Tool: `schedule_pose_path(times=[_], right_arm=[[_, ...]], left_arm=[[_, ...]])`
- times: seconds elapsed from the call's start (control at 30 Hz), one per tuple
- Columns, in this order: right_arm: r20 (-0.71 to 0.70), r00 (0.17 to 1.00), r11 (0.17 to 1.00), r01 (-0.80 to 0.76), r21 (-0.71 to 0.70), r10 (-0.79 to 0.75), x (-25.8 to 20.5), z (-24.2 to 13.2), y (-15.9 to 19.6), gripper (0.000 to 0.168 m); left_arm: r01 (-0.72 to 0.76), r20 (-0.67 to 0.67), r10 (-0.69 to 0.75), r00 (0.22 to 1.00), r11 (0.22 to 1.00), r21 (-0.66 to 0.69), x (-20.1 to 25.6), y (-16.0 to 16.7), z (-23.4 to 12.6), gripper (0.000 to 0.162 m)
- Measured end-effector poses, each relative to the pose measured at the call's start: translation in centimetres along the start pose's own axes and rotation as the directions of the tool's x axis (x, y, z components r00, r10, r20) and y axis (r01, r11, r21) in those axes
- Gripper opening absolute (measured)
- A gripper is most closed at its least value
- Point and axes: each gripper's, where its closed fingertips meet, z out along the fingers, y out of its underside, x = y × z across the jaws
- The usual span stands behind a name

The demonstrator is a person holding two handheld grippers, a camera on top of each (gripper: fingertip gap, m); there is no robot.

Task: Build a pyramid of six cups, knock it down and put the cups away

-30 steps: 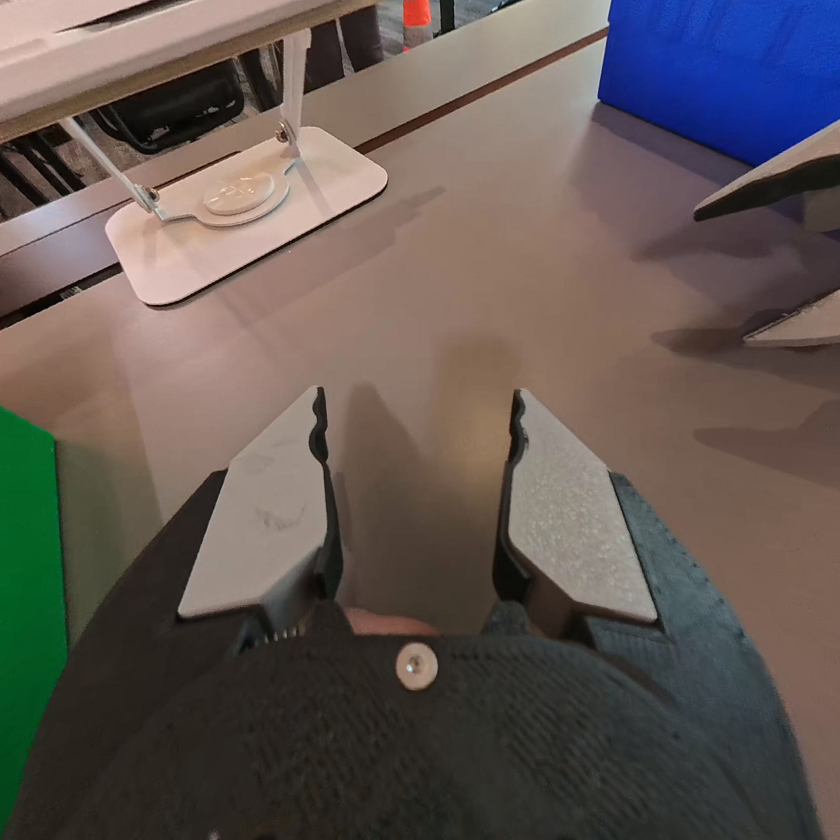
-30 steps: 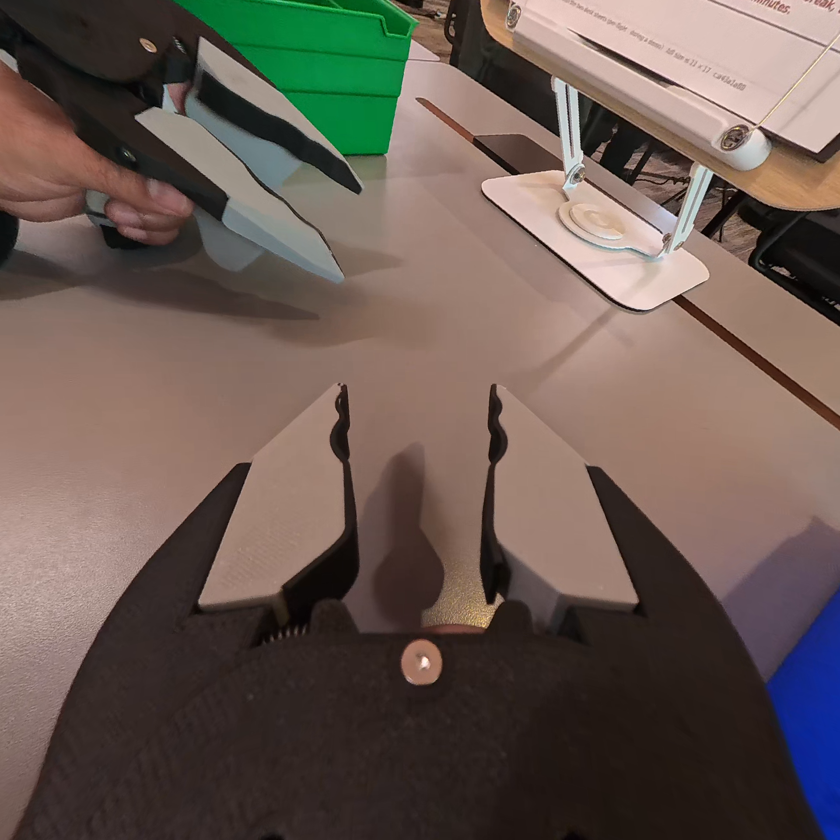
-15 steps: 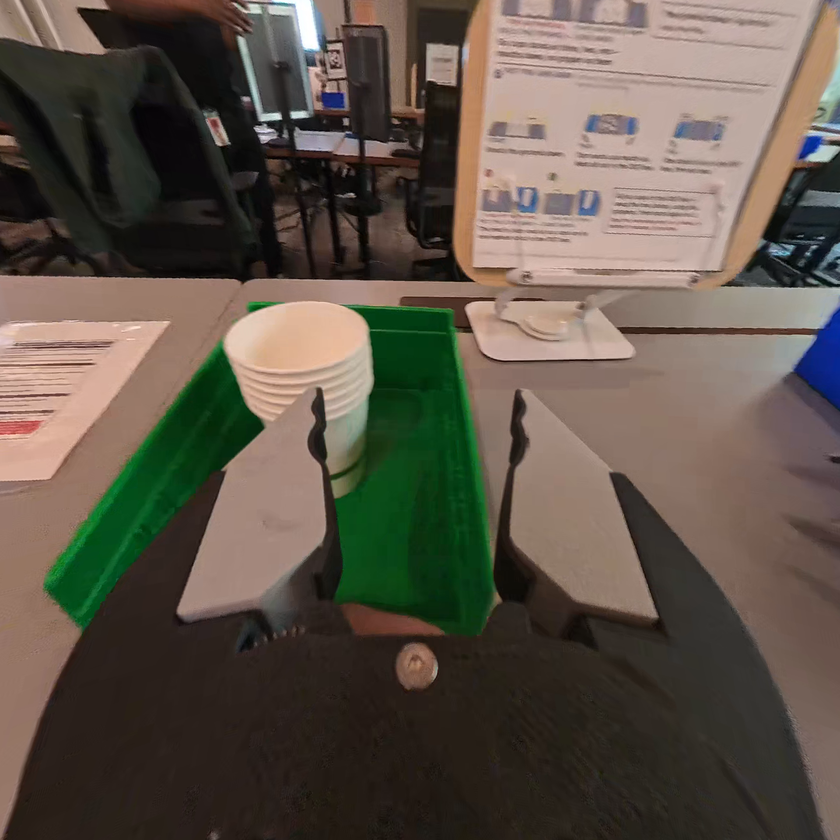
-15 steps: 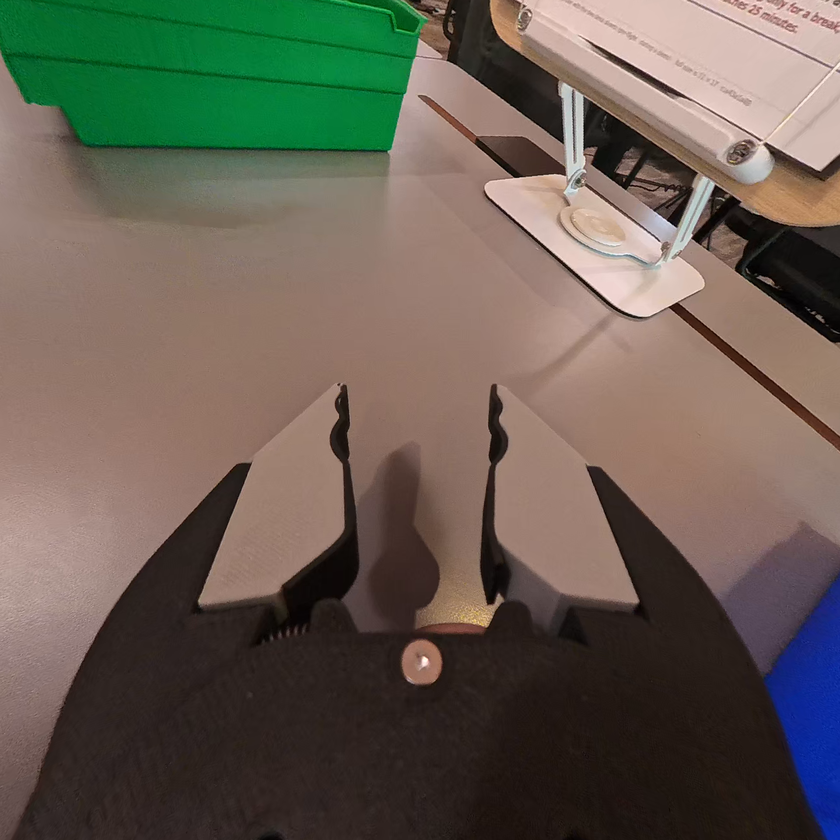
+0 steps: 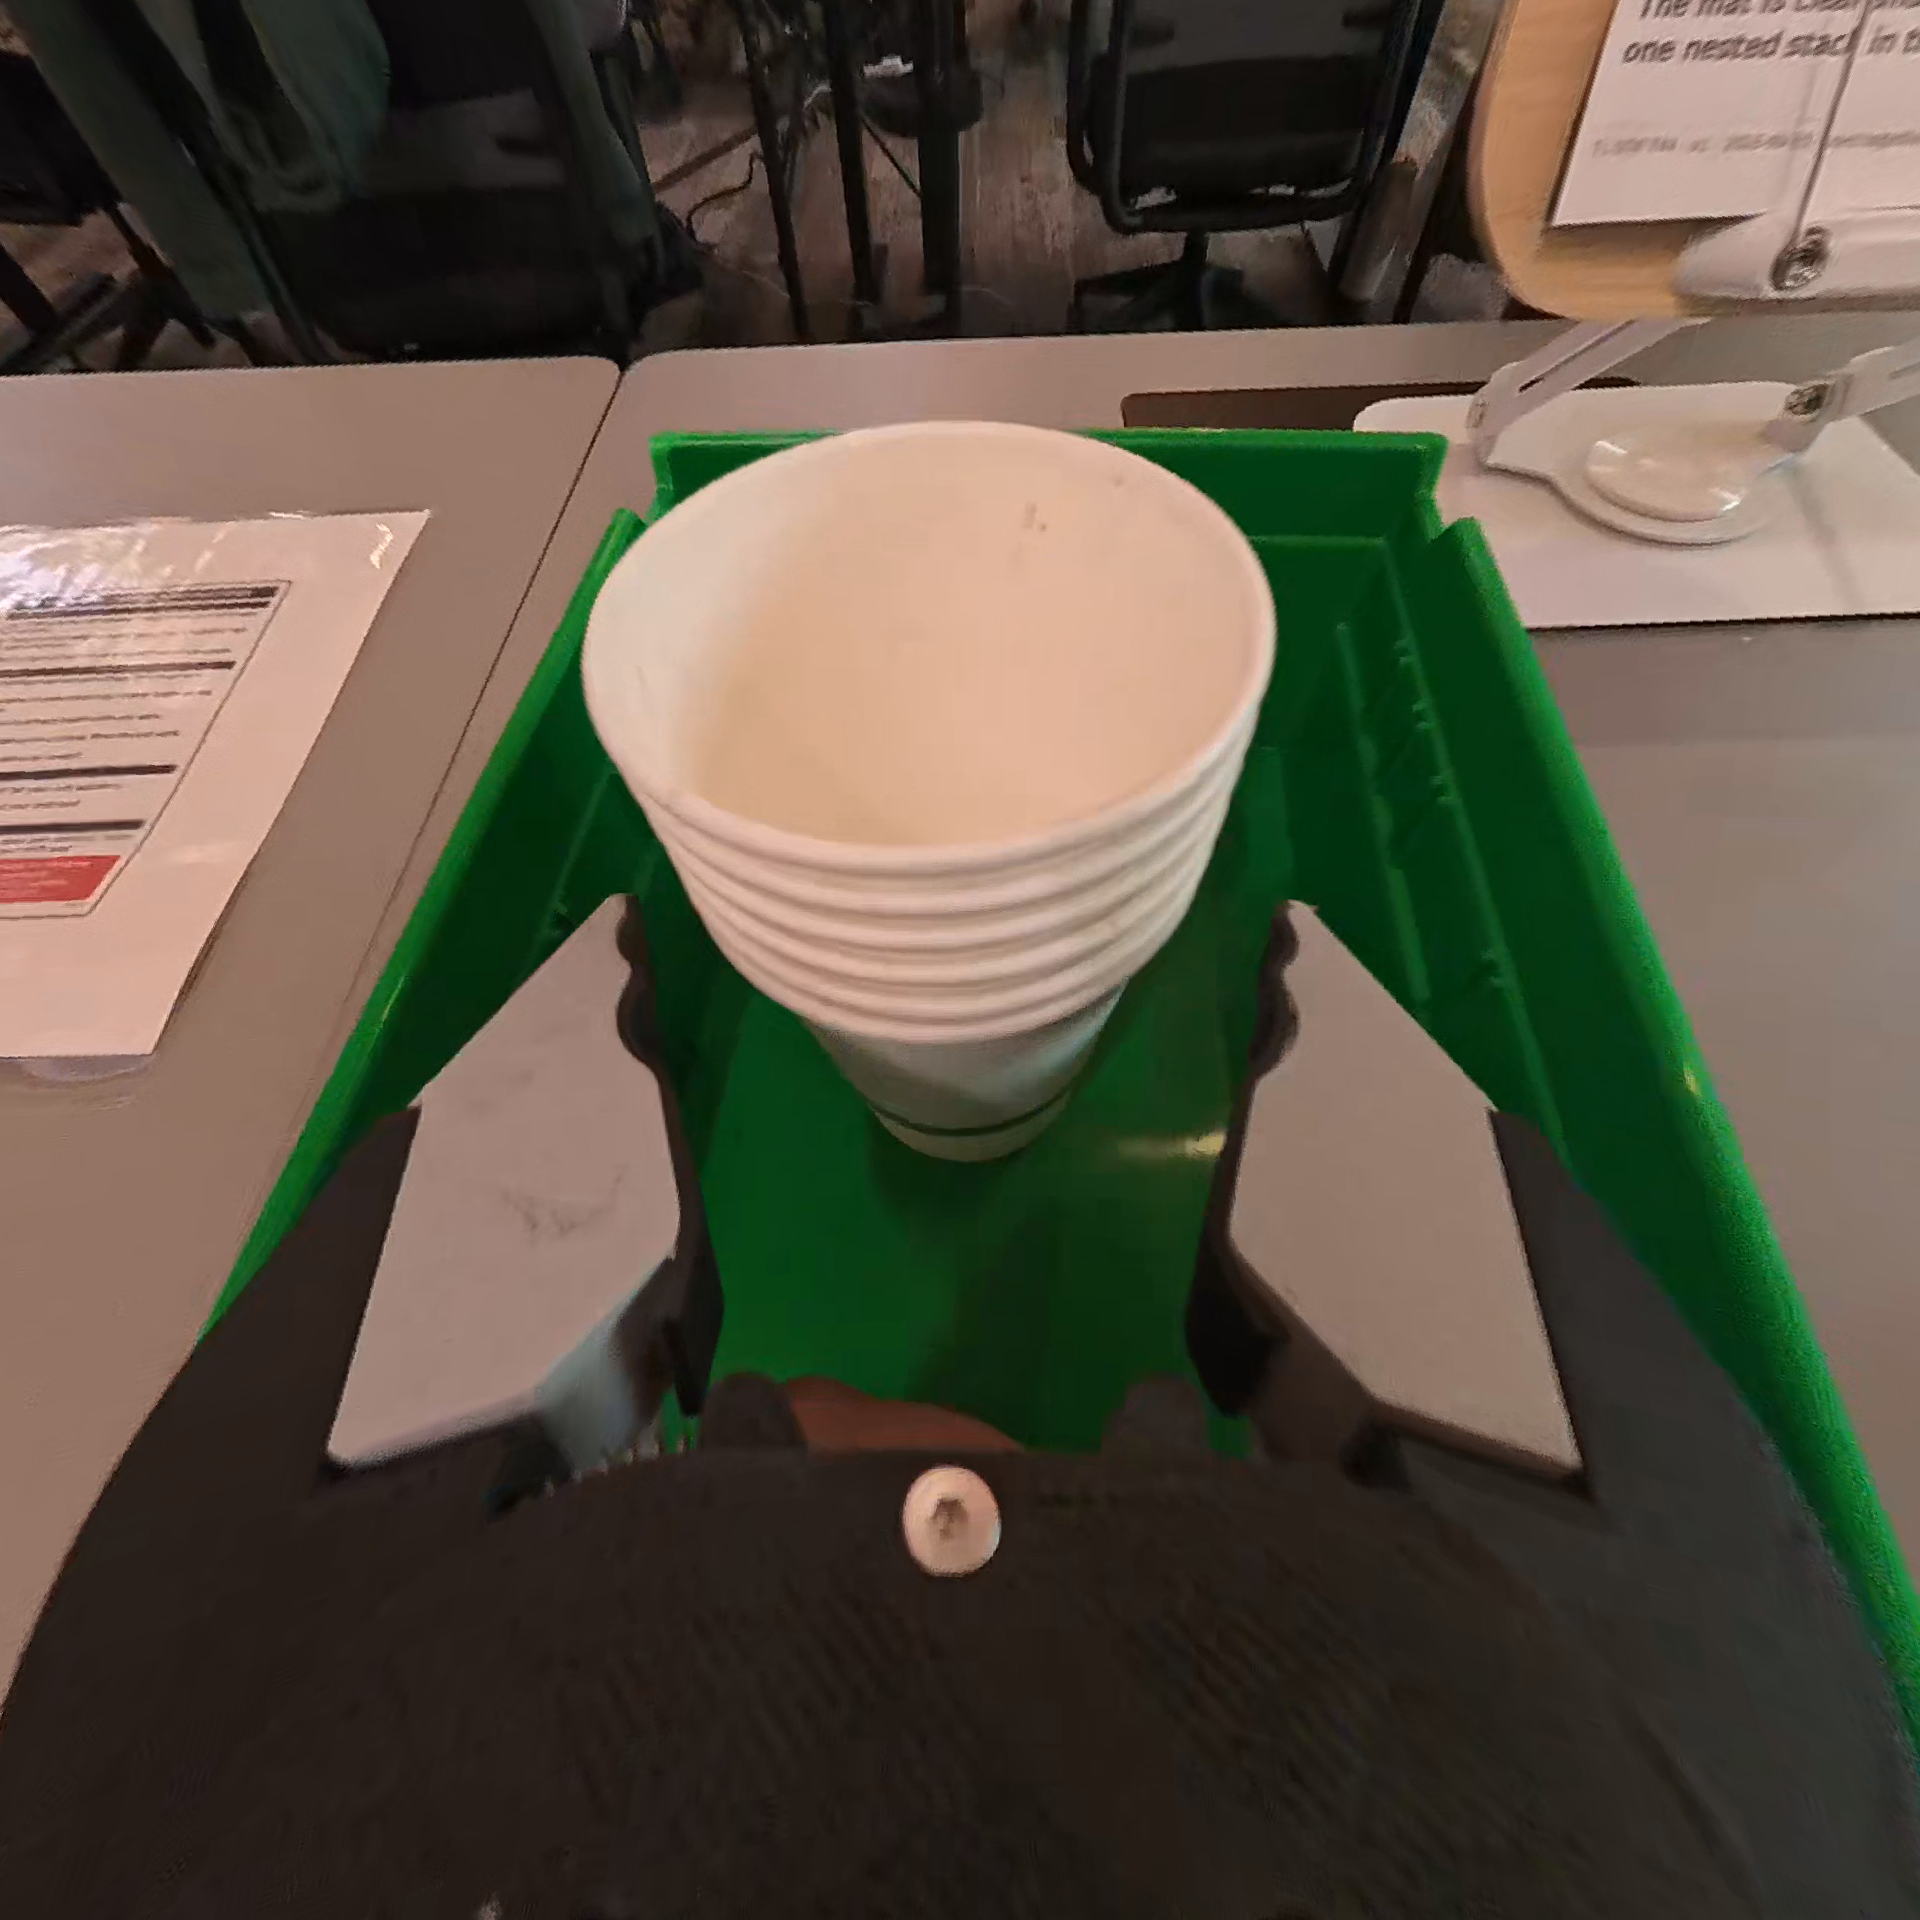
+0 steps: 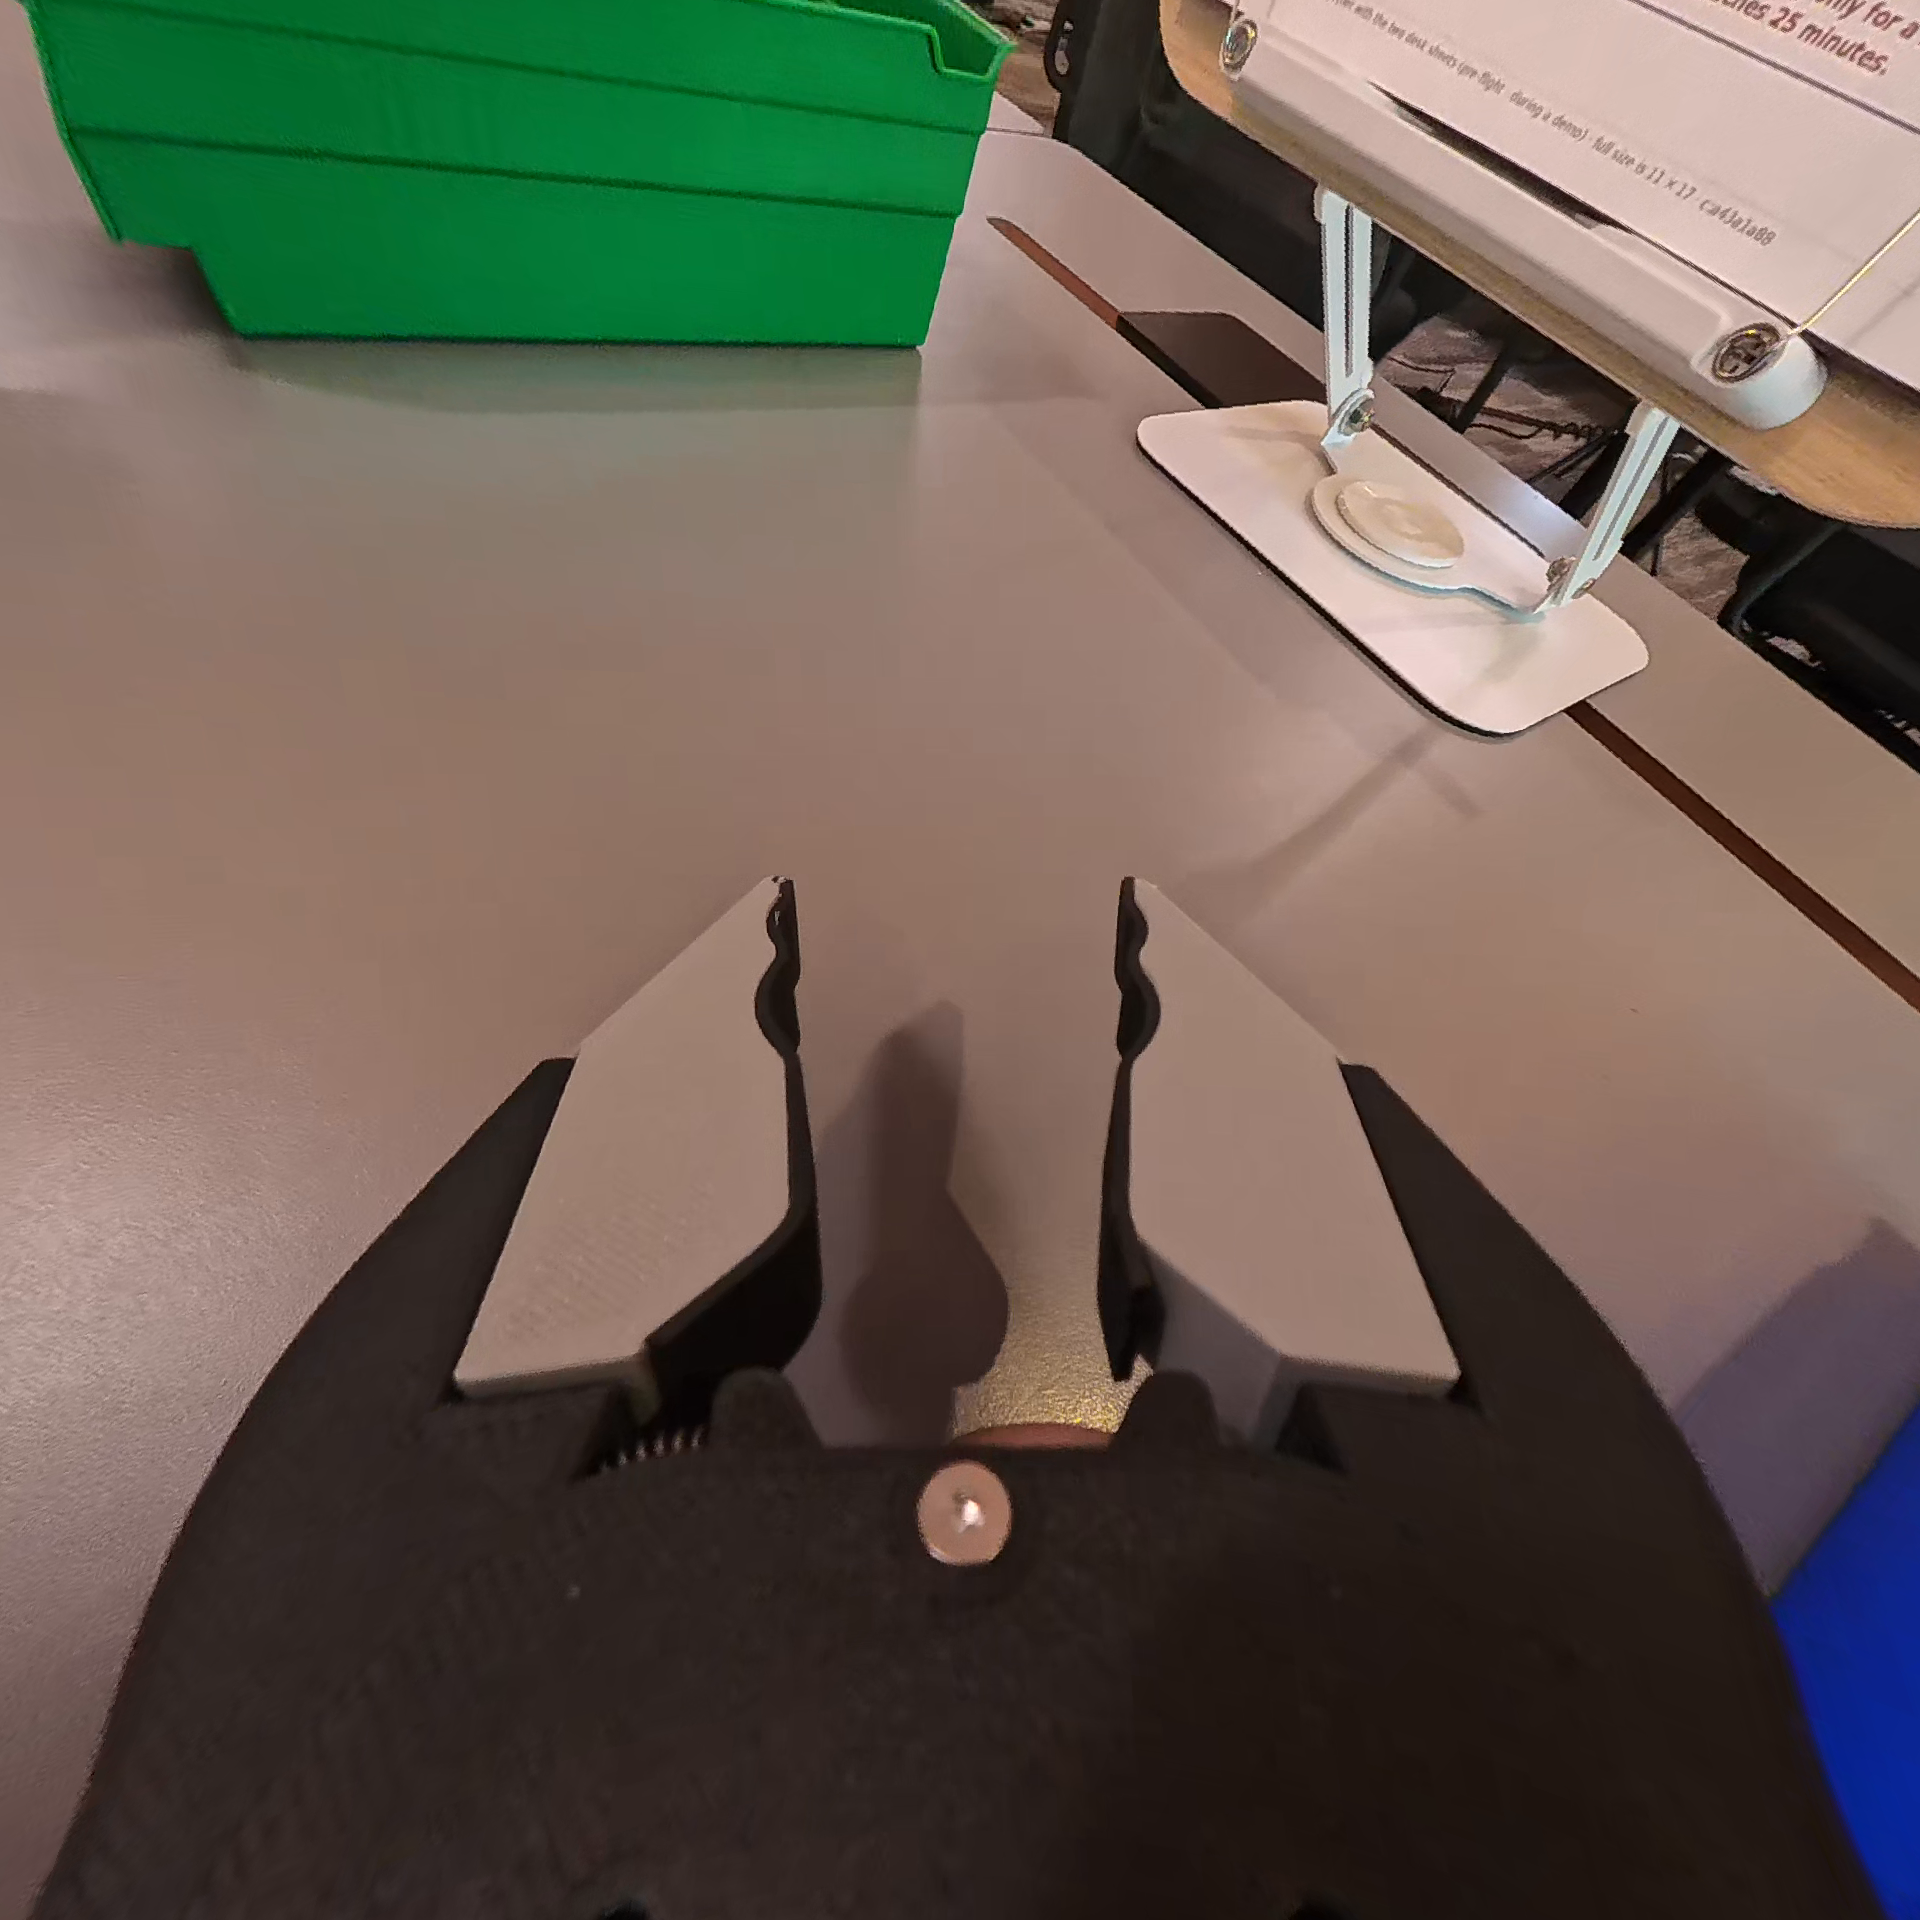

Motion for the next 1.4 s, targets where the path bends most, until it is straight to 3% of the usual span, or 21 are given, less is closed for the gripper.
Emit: schedule_pose_path(times=[0.27,0.53,0.8,1.0,1.2,1.4], right_arm=[[0.001,1.000,1.000,0.012,-0.007,-0.012,-0.1,0.1,0.1,0.059],[-0.002,1.000,1.000,0.021,-0.008,-0.021,-0.2,0.1,0.1,0.059],[-0.003,1.000,1.000,-0.016,-0.010,0.016,0.2,0.2,0.1,0.059],[-0.014,1.000,1.000,-0.014,-0.008,0.014,0.3,0.2,0.0,0.058],[-0.018,1.000,1.000,-0.018,0.007,0.018,0.4,0.0,-0.1,0.058],[-0.016,1.000,1.000,0.005,0.006,-0.005,0.0,0.0,-0.1,0.058]], left_arm=[[0.004,0.001,-0.004,1.000,0.999,-0.042,-0.1,0.0,2.2,0.112],[0.001,0.042,-0.004,0.999,0.998,0.069,-0.3,-0.7,3.3,0.110],[-0.118,0.071,0.108,0.992,0.978,0.173,0.6,-2.1,1.9,0.108],[-0.094,0.083,0.071,0.994,0.940,0.327,0.3,-4.1,-0.4,0.107],[-0.028,0.052,0.009,0.999,0.932,0.362,-0.2,-4.3,-1.0,0.107],[-0.047,0.030,0.039,0.999,0.926,0.375,0.5,-4.4,-1.1,0.107]])
